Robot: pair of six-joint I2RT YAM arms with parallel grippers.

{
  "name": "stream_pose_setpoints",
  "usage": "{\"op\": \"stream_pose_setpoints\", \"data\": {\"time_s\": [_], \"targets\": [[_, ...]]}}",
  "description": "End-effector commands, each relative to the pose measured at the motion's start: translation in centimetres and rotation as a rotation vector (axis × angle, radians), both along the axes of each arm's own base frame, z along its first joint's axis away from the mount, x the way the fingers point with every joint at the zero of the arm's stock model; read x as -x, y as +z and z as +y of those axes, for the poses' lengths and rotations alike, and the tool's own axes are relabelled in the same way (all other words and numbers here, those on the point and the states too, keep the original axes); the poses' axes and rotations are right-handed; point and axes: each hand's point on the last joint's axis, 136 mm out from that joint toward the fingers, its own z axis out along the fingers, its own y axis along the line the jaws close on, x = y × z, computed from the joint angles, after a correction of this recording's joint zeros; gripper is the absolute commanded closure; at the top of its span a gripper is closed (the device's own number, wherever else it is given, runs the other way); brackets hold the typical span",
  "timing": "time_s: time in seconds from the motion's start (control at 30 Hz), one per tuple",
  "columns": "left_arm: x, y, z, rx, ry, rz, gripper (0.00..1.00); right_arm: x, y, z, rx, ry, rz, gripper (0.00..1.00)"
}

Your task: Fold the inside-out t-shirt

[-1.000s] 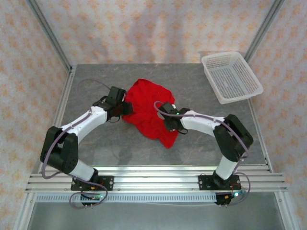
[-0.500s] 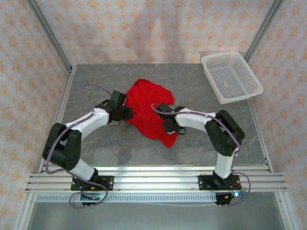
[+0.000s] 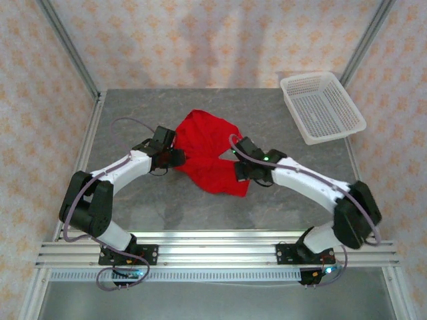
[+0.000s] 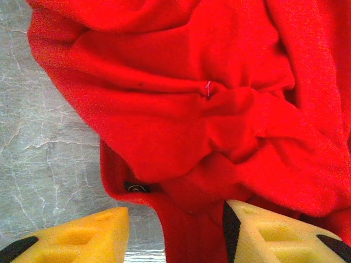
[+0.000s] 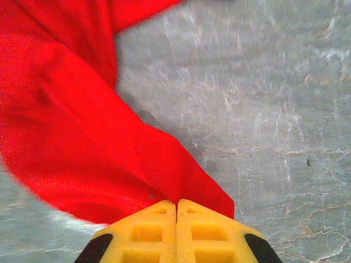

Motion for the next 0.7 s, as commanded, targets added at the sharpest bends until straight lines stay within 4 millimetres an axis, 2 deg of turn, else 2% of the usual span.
{"op": "stream_pose_setpoints", "data": {"time_s": [0.0,0.03,0.1,0.17,0.23,0.3,0.33,0.4,0.43,0.53,0.67], "targets": [[-1.0,1.5,-1.3,0.088,-0.008,-0.050,0.48,1.2,1.2,-0.2,-0.102,-0.026,-0.007,1.00],[-1.0,1.2,-2.1,0.123,-0.024,-0.035,0.39,1.6,1.3,0.3,-0.149,-0.017,-0.001,1.00],[-1.1,0.1,-3.1,0.178,-0.032,0.004,0.33,2.3,1.6,1.1,-0.224,-0.003,0.011,1.00],[-1.4,-0.9,-3.6,0.218,-0.008,0.021,0.31,2.9,0.9,1.6,-0.260,0.014,0.034,1.00],[-1.6,-1.7,-3.6,0.226,0.012,0.026,0.33,3.3,-0.7,1.4,-0.229,0.010,0.078,1.00],[-2.0,-2.2,-3.5,0.212,0.026,0.027,0.44,4.0,-2.7,1.5,-0.185,0.022,0.170,1.00],[-2.3,-2.4,-3.2,0.195,0.034,0.025,0.57,4.5,-3.5,1.8,-0.173,0.036,0.221,1.00],[-2.8,-2.9,-2.3,0.135,0.049,0.021,0.95,4.9,-4.5,1.9,-0.146,0.034,0.271,0.97],[-3.1,-3.0,-1.5,0.089,0.058,0.019,1.00,4.9,-4.6,1.6,-0.133,0.022,0.265,0.91],[-4.2,-2.8,0.5,-0.013,0.063,0.000,1.00,4.4,-4.0,-0.6,-0.074,-0.036,0.187,0.80],[-5.3,-2.1,-0.4,0.011,0.002,-0.008,1.00,4.1,-4.5,-3.0,0.045,-0.035,0.117,0.76]]}}
